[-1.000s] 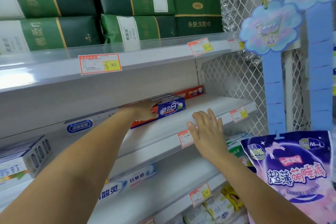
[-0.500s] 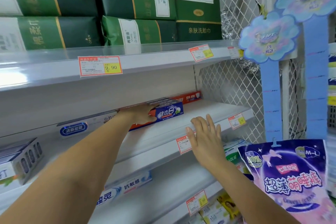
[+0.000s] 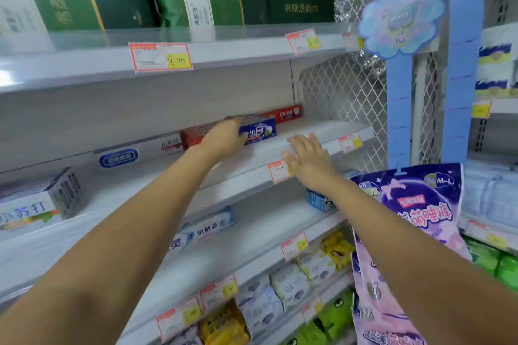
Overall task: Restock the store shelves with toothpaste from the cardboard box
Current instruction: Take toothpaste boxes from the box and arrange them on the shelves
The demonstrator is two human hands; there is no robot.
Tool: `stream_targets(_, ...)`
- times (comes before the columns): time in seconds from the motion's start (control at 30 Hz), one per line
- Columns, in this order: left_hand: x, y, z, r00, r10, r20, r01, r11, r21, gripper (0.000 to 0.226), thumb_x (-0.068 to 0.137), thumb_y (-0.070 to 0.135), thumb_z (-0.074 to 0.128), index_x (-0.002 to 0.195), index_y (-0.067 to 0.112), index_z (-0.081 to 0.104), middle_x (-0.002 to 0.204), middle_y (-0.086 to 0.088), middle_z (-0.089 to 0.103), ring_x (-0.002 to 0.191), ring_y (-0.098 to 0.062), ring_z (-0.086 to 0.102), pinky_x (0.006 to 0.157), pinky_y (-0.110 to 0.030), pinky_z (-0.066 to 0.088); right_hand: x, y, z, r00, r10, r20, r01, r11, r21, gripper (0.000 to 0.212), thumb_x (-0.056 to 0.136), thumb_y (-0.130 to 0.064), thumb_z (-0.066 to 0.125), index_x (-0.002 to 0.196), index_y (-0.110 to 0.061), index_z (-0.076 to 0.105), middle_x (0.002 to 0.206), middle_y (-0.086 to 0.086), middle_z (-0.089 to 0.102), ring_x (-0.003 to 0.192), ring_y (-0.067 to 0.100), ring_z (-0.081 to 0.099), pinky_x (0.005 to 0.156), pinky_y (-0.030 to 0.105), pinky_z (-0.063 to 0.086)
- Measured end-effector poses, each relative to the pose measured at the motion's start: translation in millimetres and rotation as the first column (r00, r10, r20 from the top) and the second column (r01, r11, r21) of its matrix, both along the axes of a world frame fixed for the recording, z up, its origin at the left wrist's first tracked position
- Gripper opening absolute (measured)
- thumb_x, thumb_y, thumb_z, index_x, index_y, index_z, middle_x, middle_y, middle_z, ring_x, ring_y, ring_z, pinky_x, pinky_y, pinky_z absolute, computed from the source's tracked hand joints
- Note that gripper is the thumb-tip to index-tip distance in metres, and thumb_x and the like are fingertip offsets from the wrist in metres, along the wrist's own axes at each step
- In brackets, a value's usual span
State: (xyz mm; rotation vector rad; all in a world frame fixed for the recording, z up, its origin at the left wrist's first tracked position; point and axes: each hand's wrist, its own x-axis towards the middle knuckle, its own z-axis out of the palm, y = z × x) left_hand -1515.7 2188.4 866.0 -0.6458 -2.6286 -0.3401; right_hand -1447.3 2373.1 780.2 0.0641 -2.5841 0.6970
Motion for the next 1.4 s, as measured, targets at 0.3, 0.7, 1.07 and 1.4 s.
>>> stream_targets(0.3, 180, -37, -147, 0.925, -0.373, -0.066, 0.362, 0.817, 0.449, 0.025, 0.093, 0.041, 0.047, 0.082, 0.024, 0.061, 0.094, 0.001, 0.064, 0.087, -0.009, 0.058, 0.070, -0.019, 0.043, 115, -35, -89, 1.000, 0.020, -0.015, -0.023, 0.966, -0.256, 0.040, 0.092, -0.037, 0.058, 0.062, -0.018, 0.041, 0.062, 0.001, 0.045, 0.061, 0.019, 0.052, 0.060, 0.034, 0.035)
stream_targets(0.7, 263, -112, -444, 0.671, -0.211, 0.711, -0.213, 0.863, 0.458, 0.047, 0.080, 0.043, 0.069, 0.057, 0.007, 0.048, 0.056, -0.009, 0.050, 0.054, -0.017, 0.045, 0.060, -0.030, 0.038, 231, -63, -351, 0.644, -0.153, 0.750, 0.190, 0.981, 0.037, 0.037, 0.094, -0.037, 0.053, 0.064, -0.022, 0.037, 0.074, 0.006, 0.054, 0.093, 0.026, 0.061, 0.083, 0.038, 0.039)
stream_targets(1.07, 344, -132, -684, 0.220, 0.065, 0.973, -0.525, 0.849, 0.062, 0.013, 0.086, 0.017, 0.063, 0.077, 0.014, 0.054, 0.081, 0.002, 0.058, 0.069, -0.006, 0.051, 0.052, -0.008, 0.037, 272, -91, -616, 0.481, 0.008, 0.877, 0.057, 0.998, -0.040, 0.027, 0.080, -0.002, 0.055, 0.091, -0.026, 0.047, 0.102, -0.001, 0.042, 0.094, 0.018, 0.053, 0.074, 0.024, 0.045)
stream_targets(1.4, 391, -91, -887, -0.215, 0.177, 0.960, -0.743, 0.608, -0.279, 0.037, 0.086, 0.019, 0.065, 0.111, -0.008, 0.058, 0.097, -0.016, 0.065, 0.096, -0.030, 0.062, 0.071, -0.032, 0.045, 326, -74, -830, 0.173, 0.066, 0.983, -0.008, 0.998, -0.066, 0.028, 0.091, -0.027, 0.053, 0.117, -0.015, 0.055, 0.114, 0.005, 0.065, 0.103, 0.021, 0.062, 0.091, 0.036, 0.050)
